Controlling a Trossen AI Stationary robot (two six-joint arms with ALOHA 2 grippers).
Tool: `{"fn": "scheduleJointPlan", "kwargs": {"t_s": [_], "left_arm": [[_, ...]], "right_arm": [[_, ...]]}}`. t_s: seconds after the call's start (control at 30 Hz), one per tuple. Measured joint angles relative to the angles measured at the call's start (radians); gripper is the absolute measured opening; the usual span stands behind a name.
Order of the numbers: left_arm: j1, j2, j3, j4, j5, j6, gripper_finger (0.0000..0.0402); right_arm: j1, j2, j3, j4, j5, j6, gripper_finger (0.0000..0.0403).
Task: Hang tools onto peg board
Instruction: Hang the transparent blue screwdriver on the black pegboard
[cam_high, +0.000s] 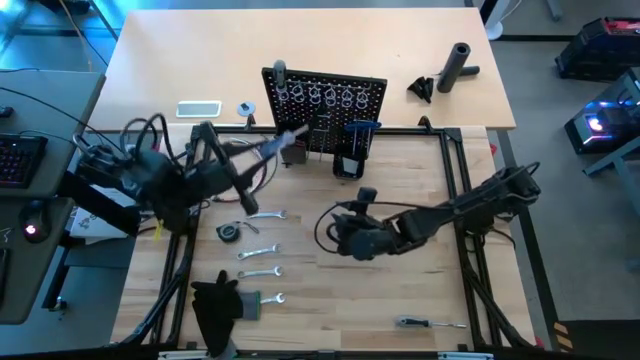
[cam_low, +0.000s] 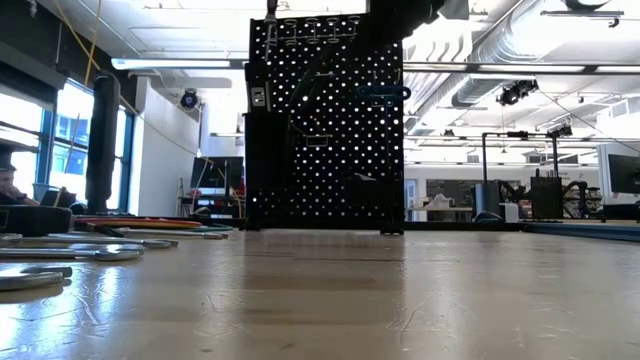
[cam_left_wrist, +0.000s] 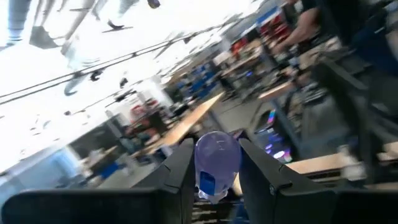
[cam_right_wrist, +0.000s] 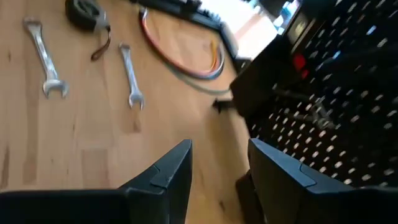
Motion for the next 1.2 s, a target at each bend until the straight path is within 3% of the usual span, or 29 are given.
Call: {"fn": "scheduleJointPlan", "kwargs": {"t_s": [0.17, 0.53, 0.67, 0.83, 0.93, 1.2], "left_arm": [[0.077, 0.125, 0.266, -0.196, -0.032, 0.024, 0.0086], [0.299, 0.464, 0.941, -0.756, 0.026, -0.159, 0.0086], [0.371, 0.474, 0.881, -0.698, 0.037, -0.112, 0.0086], [0.447, 0.483, 0.918, -0.808, 0.135, -0.248, 0.0086], [0.468, 0.483, 0.924, -0.841, 0.184, -0.309, 0.0086], [0.473, 0.486, 0.924, -0.958, 0.184, -0.379, 0.0086]], "right_arm": [[-0.041, 0.000, 0.000, -0.031, -0.061, -0.007, 0.0152], [-0.092, 0.000, 0.000, -0.033, -0.135, -0.068, 0.0152], [-0.102, 0.000, 0.000, -0.044, -0.161, -0.062, 0.0152], [-0.103, 0.000, -0.001, -0.057, -0.177, -0.042, 0.0152], [-0.102, 0.000, -0.001, -0.070, -0.177, -0.032, 0.0152], [-0.109, 0.000, -0.001, -0.075, -0.177, -0.030, 0.0152]]}}
